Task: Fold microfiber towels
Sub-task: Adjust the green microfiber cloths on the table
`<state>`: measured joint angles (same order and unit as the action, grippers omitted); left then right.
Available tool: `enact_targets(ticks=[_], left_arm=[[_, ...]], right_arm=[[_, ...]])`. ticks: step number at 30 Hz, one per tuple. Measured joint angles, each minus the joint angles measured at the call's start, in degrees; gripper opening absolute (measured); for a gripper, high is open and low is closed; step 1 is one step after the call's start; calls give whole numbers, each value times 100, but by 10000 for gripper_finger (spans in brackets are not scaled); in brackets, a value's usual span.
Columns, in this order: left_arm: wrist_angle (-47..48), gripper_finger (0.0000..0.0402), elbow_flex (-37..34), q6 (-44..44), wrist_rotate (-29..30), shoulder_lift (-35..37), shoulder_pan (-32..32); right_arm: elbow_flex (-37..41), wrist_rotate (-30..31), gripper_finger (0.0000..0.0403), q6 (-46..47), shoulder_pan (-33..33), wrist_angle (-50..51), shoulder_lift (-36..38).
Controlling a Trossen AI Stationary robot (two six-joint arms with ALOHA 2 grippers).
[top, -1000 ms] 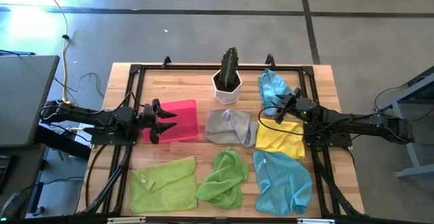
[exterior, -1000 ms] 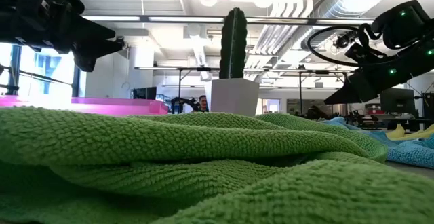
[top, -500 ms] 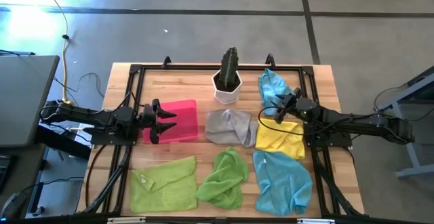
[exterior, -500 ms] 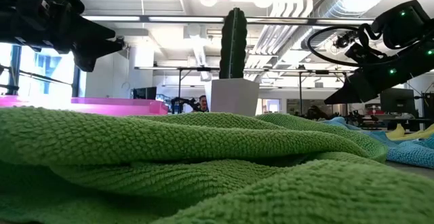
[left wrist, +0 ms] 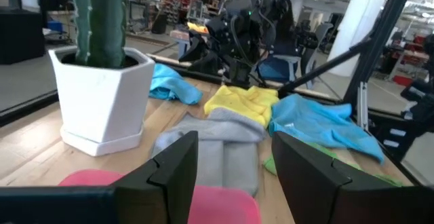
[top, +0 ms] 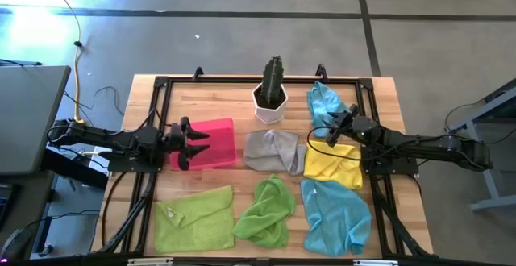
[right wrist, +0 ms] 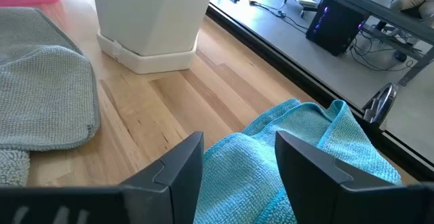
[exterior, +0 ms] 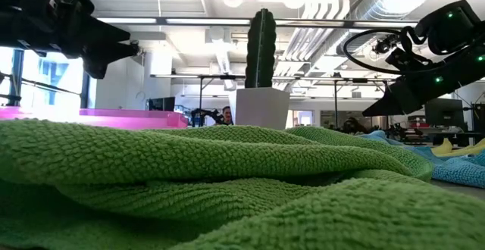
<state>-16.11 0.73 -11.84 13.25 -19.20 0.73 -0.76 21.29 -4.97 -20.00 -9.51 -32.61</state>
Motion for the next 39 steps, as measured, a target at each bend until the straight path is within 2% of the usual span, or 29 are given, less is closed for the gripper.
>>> enact_targets(ticks=[6, 12, 19, 23, 30, 39], left_arm=[[-394, 178, -1, -150, -17, 0, -1], [-808, 178, -1, -107, 721, -2, 1], [-1617, 178, 11, 173, 896, -110, 1], [-1672, 178, 234, 402, 1226, -341, -2], [-1669, 178, 947, 796, 1470, -1314, -2], [-1660, 178, 2003, 750, 1456, -3299, -2]], right_arm=[[-2, 1, 177, 2, 0, 0, 1], [0, 1, 177, 0, 1, 1, -1], [0, 1, 177, 1, -1, 1, 0], [-1, 1, 177, 0, 0, 1, 1], [-2, 1, 177, 0, -1, 1, 1], [-1, 1, 177, 2, 0, 1, 0]])
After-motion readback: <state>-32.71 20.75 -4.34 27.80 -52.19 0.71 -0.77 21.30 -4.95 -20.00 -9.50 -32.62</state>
